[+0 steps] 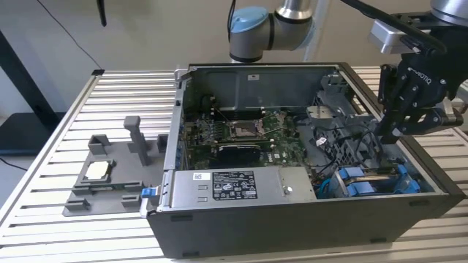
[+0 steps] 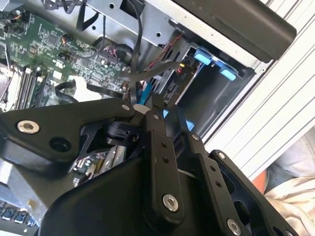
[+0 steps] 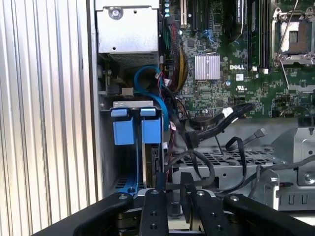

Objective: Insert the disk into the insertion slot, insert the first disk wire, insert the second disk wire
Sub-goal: 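Insert the second disk wire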

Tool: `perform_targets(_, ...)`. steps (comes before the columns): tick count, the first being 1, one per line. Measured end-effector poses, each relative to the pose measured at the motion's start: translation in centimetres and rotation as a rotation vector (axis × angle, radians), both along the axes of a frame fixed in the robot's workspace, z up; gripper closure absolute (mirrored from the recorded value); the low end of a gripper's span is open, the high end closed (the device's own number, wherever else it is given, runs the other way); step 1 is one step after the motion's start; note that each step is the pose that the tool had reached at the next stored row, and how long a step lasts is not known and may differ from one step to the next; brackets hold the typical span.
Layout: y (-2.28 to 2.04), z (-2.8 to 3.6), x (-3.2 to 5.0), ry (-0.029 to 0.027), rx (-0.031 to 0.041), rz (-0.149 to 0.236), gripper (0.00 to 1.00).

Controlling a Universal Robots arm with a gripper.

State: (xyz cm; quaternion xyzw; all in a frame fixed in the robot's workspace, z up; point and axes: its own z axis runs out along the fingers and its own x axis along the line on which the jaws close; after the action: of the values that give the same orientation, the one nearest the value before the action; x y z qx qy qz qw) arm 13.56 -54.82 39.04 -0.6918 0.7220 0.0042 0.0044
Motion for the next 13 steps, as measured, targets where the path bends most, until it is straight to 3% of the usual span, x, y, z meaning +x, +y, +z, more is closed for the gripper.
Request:
perform_targets(8,0.35,0.44,-1.12,-0.0023,0.0001,0.000,0.73)
perform_targets(13,0.53,0.50,-1.99,-0.0110,-0.0001,0.000,0.73)
